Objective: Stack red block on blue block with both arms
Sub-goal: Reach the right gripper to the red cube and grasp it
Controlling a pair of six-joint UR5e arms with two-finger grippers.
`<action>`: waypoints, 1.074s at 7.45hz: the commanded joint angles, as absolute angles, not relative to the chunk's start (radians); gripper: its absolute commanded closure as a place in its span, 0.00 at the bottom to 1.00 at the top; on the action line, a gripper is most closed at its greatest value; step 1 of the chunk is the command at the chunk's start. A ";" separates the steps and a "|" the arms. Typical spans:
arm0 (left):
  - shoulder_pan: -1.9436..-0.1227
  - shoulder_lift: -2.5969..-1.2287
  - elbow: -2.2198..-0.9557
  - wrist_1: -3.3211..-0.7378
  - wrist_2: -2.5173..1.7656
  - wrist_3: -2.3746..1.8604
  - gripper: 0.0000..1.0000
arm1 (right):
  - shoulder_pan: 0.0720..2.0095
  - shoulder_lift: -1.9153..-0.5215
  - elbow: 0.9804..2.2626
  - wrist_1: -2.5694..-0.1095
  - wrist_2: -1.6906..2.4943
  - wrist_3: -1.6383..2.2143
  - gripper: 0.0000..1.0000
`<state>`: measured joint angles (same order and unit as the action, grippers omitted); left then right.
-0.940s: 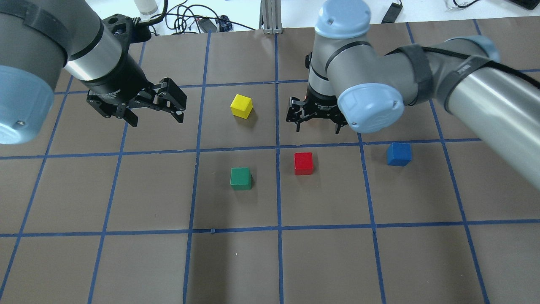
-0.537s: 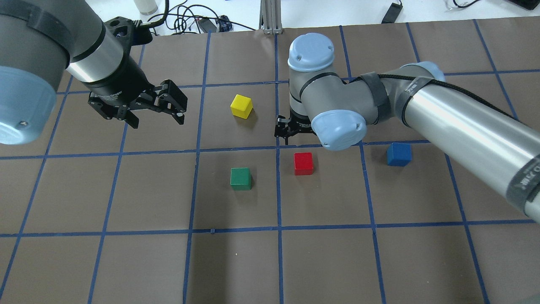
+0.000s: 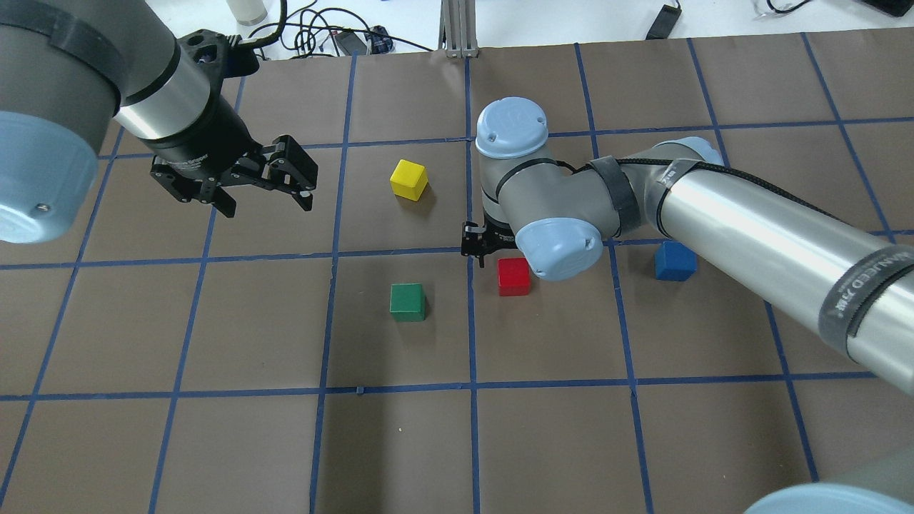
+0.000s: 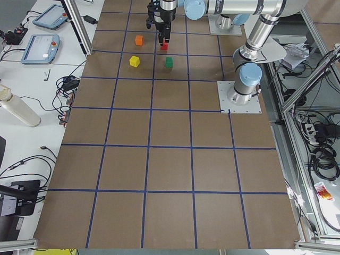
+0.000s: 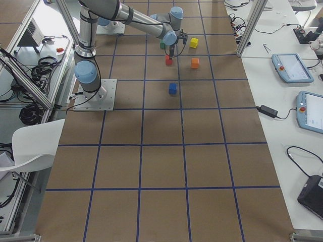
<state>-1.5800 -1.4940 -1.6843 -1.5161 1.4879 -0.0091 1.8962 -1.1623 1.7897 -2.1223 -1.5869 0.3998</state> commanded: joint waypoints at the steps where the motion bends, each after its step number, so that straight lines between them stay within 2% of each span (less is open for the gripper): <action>1: -1.580 -1.496 -1.684 -1.514 1.486 -0.012 0.00 | 1.898 -1.154 1.824 -2.129 -1.603 0.390 0.00; 3: -1.580 -1.496 -1.684 -1.514 1.486 -0.012 0.00 | 1.898 -1.152 1.830 -2.126 -1.600 0.347 0.05; 4: -1.580 -1.497 -1.684 -1.514 1.486 -0.012 0.00 | 1.898 -1.151 1.829 -2.131 -1.595 0.344 0.21; 5: -1.580 -1.497 -1.684 -1.516 1.486 -0.012 0.00 | 1.898 -1.149 1.824 -2.138 -1.592 0.345 0.46; 6: -1.580 -1.497 -1.684 -1.514 1.486 -0.012 0.00 | 1.898 -1.149 1.828 -2.179 -1.595 0.344 0.81; 7: -1.578 -1.497 -1.683 -1.514 1.486 -0.012 0.00 | 1.896 -1.150 1.821 -2.184 -1.604 0.318 1.00; 8: -1.575 -1.499 -1.684 -1.514 1.483 -0.011 0.00 | 1.887 -1.161 1.816 -2.180 -1.606 0.263 1.00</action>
<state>-1.5783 -1.4976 -1.6838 -1.5142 1.4857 -0.0120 1.8944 -1.1524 1.8221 -2.1756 -1.6015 0.3140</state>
